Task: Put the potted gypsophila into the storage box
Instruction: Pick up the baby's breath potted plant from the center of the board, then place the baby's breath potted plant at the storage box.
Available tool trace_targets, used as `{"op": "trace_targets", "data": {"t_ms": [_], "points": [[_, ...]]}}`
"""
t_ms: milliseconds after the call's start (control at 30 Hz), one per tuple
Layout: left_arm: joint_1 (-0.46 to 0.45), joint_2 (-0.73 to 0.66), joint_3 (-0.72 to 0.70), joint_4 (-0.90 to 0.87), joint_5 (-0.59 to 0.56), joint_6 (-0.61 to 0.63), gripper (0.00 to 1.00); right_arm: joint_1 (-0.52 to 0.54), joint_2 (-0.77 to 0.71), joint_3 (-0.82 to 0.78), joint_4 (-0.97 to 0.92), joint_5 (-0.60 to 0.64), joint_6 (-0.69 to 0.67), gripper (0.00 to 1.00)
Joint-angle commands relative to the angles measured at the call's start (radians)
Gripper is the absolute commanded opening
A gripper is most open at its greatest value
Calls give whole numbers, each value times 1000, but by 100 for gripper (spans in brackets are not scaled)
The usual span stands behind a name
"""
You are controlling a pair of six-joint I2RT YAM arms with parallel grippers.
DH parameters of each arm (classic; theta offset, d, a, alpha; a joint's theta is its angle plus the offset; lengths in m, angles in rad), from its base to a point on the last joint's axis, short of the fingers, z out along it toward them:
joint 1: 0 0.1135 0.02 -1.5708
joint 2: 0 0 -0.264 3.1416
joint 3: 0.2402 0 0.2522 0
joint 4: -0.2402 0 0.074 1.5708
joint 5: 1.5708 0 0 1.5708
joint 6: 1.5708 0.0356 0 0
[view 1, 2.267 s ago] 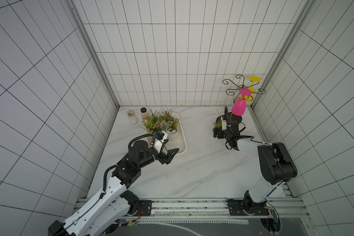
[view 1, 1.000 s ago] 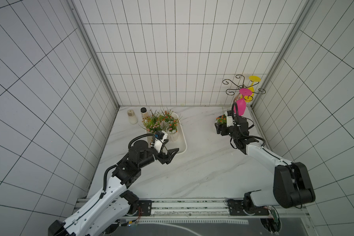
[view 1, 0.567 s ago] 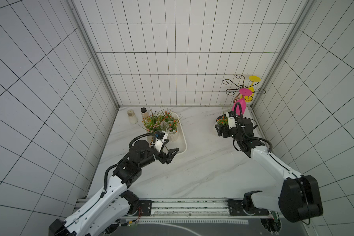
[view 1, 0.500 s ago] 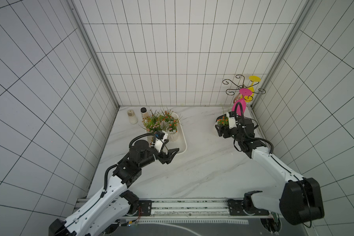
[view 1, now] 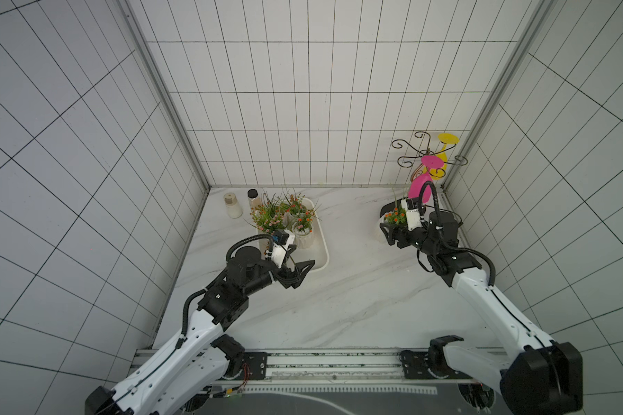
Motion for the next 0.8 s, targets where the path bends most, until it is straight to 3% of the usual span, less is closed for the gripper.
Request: {"op": "trace_targets", "data": {"t_ms": [0, 500, 767], "points": [[-2, -15, -9, 13, -11, -2, 84, -3, -45, 23, 28, -55, -36, 79], [-2, -39, 15, -61, -48, -65, 84, 35, -59, 89, -29, -150, -45, 76], [-1, -84, 17, -136, -77, -93, 84, 121, -13, 153, -75, -142, -60, 76]]}}
